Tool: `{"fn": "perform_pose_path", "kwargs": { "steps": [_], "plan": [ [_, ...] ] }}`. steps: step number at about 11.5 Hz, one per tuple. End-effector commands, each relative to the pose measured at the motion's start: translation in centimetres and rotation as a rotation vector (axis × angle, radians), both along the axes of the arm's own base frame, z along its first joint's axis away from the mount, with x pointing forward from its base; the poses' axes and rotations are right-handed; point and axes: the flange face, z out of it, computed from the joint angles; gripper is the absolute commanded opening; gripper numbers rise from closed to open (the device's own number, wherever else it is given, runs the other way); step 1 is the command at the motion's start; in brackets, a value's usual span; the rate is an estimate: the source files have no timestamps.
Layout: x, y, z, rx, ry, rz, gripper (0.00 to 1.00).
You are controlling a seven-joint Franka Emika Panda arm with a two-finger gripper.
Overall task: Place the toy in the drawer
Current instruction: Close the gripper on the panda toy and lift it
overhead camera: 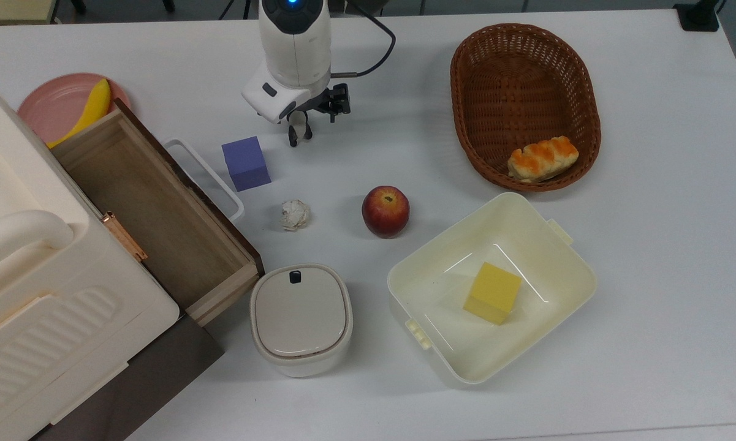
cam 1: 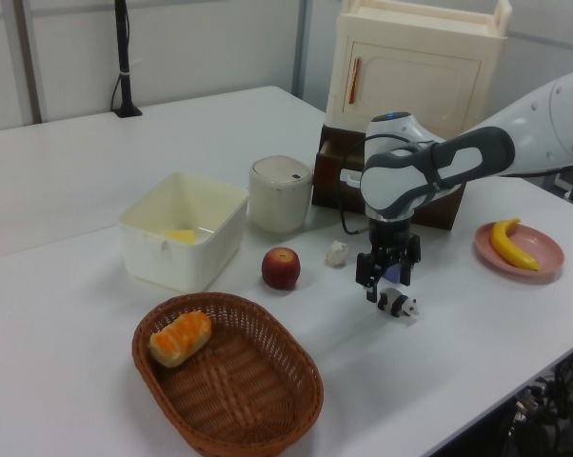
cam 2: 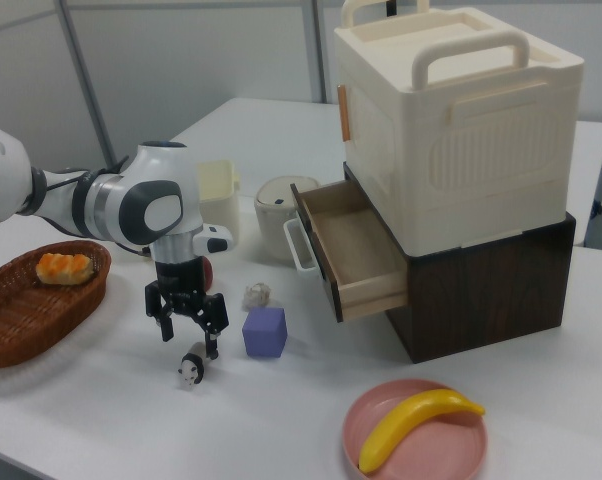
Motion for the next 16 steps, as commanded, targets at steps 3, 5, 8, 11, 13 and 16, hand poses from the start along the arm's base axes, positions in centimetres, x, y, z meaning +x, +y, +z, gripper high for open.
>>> {"fn": "perform_pose_path", "kwargs": {
  "steps": [3, 5, 8, 11, 13, 16],
  "plan": [
    [0.1, -0.3, -0.7, -0.036, -0.003, 0.014, 1.00],
    [0.1, -0.4, -1.2, -0.037, 0.006, 0.013, 1.00],
    [0.2, -0.5, -1.5, -0.045, 0.006, 0.019, 0.58],
    [0.4, -0.7, -1.1, -0.046, -0.002, 0.018, 0.18],
    [0.5, -0.7, -1.2, -0.045, -0.001, 0.026, 0.03],
    [0.8, -0.8, -1.0, -0.039, -0.003, 0.046, 0.00]
  ]
}}
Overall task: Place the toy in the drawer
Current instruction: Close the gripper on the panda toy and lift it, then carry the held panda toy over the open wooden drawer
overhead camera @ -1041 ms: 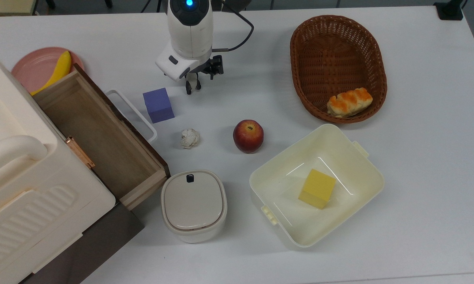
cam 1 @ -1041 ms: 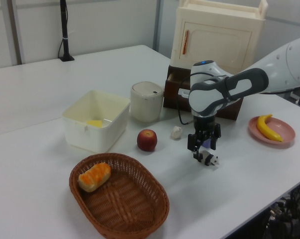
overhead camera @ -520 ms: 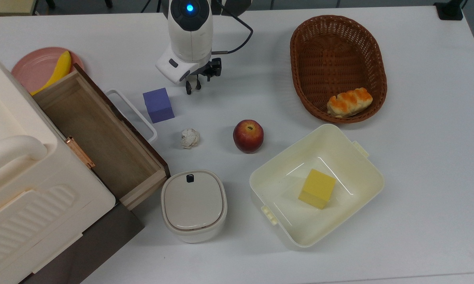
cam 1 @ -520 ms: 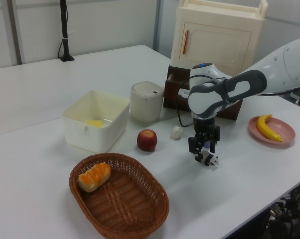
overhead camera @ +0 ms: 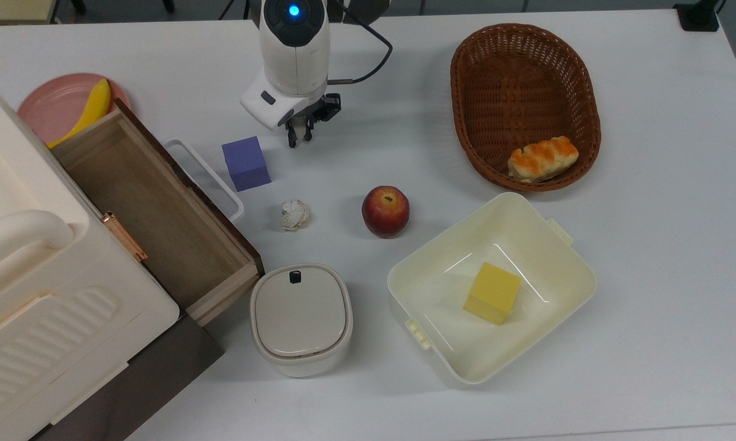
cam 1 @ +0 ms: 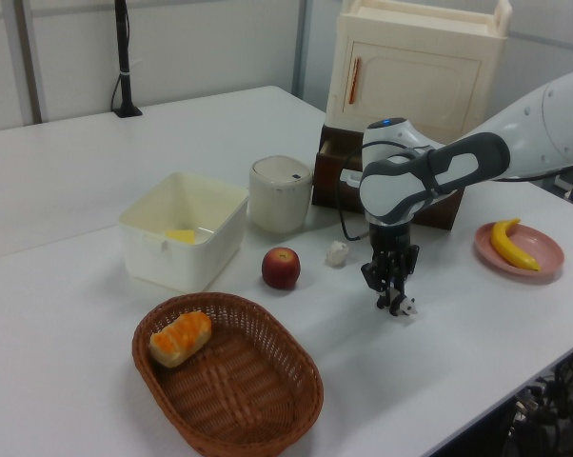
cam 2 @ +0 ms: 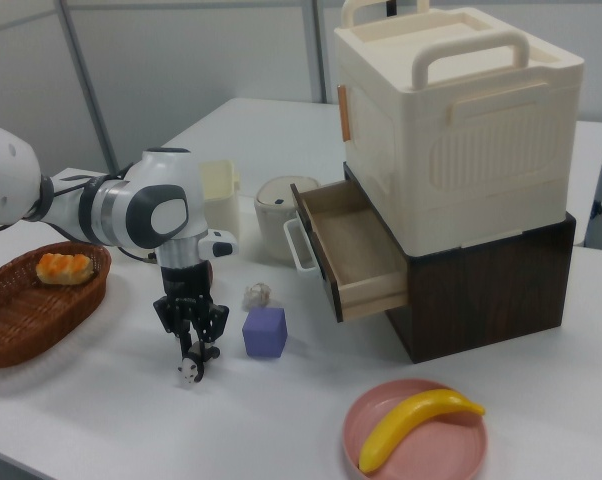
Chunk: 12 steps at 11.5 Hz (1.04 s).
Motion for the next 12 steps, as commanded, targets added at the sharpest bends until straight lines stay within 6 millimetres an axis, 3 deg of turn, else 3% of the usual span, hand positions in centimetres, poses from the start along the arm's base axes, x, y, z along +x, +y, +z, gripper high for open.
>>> {"fn": "perform_pose_path", "kwargs": {
  "steps": [1, 4, 7, 10, 12],
  "plan": [
    [1.5, -0.1, 1.6, -0.011, -0.048, 0.009, 0.00],
    [4.2, 1.3, 7.3, -0.004, -0.149, -0.023, 0.00],
    [7.2, 2.5, 14.5, 0.064, -0.278, -0.056, 0.00],
    [9.0, 1.8, 21.1, 0.094, -0.411, -0.075, 0.00],
    [9.6, 1.0, 24.1, 0.096, -0.473, -0.085, 0.00]
  ]
}}
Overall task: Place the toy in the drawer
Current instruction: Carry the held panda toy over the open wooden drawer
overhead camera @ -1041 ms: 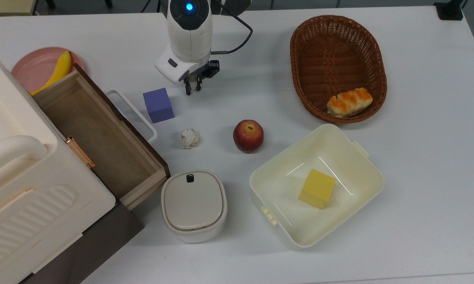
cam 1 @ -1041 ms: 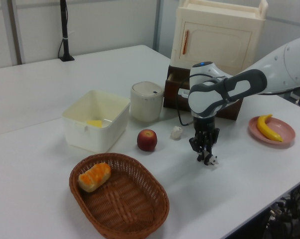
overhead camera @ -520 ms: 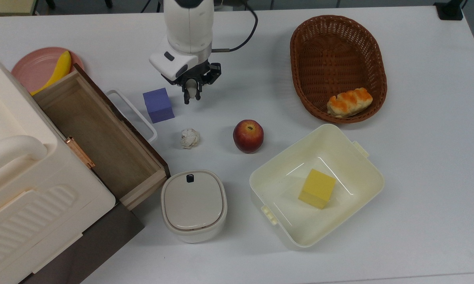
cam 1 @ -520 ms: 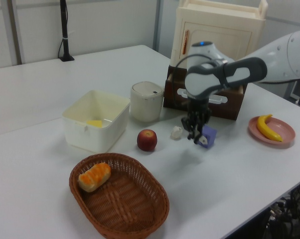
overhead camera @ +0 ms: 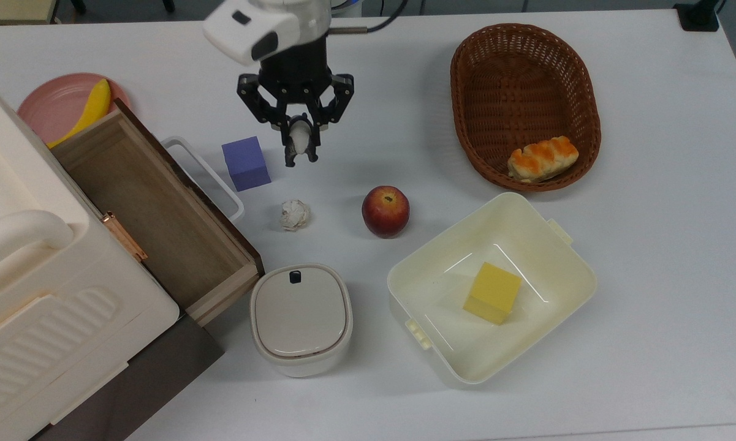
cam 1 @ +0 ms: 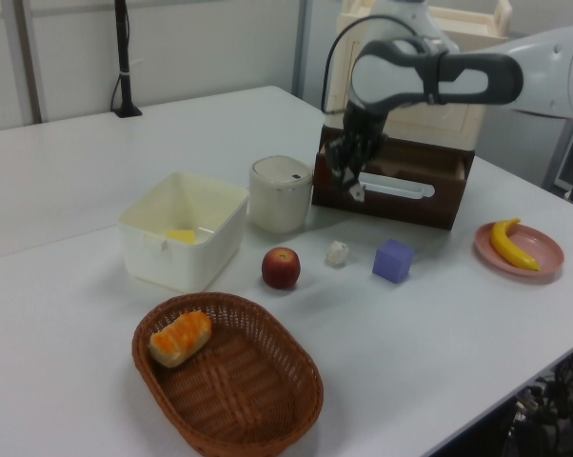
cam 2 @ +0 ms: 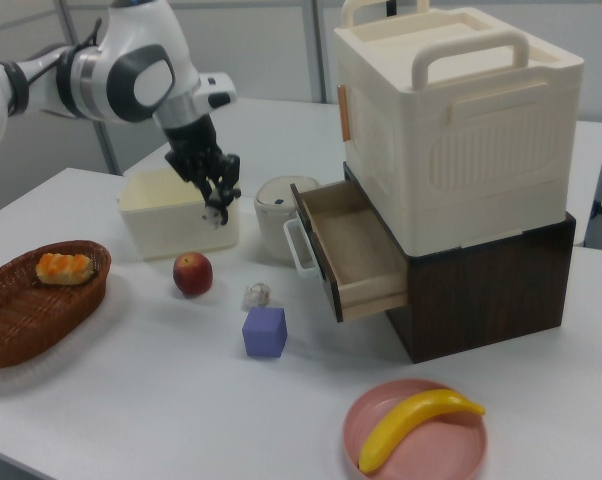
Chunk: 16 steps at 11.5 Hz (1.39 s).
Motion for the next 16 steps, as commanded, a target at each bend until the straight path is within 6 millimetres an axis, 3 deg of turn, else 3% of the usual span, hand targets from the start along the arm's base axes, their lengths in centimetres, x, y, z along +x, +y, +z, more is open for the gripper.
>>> {"fn": "perform_pose_path", "kwargs": {
  "steps": [1, 3, 5, 9, 13, 16],
  "plan": [
    [0.6, -1.3, 4.2, 0.019, -0.060, -0.037, 0.00],
    [0.8, -4.1, 4.7, 0.046, -0.077, -0.081, 0.00],
    [0.7, -8.4, 5.7, 0.049, -0.101, -0.147, 0.00],
    [0.2, -16.7, 4.8, 0.036, -0.110, -0.205, 0.00],
    [2.2, -21.3, 0.8, 0.016, -0.121, -0.265, 0.00],
    [3.2, -21.9, -1.0, 0.005, -0.100, -0.263, 0.00]
  ]
}}
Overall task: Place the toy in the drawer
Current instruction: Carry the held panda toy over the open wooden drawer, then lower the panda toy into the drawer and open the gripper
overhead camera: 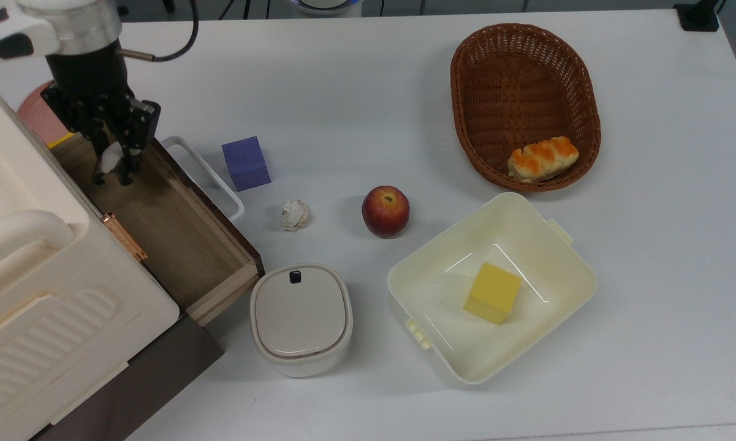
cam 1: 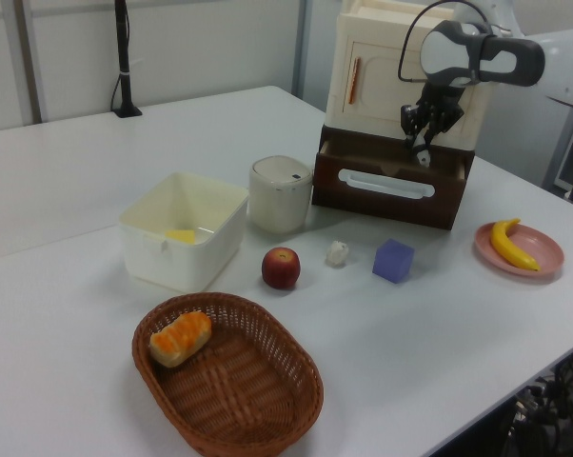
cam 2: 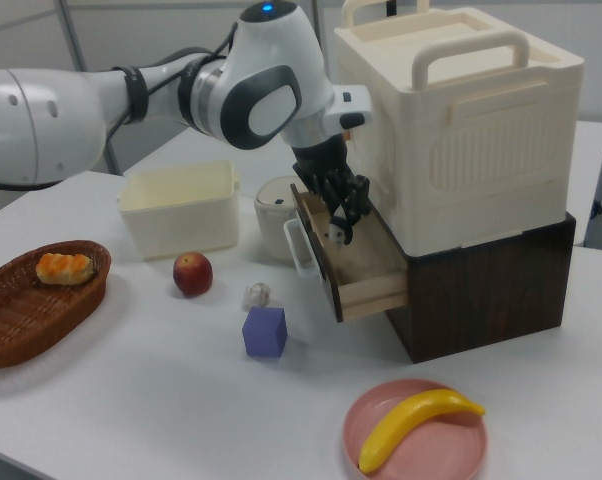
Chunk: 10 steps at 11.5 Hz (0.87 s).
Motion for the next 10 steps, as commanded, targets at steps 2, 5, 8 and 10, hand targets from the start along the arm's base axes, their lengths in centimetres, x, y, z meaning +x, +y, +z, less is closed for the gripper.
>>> {"fn": "perform_pose_path", "kwargs": {
  "steps": [2, 5, 8, 10],
  "plan": [
    [0.9, -0.2, -0.5, -0.011, -0.003, 0.023, 0.00],
    [1.0, 0.0, -0.8, -0.009, 0.003, 0.024, 0.49],
    [1.3, 0.5, -1.3, -0.020, 0.015, 0.034, 0.75],
    [1.3, 0.9, -1.4, -0.020, 0.017, 0.039, 0.76]
  ]
}}
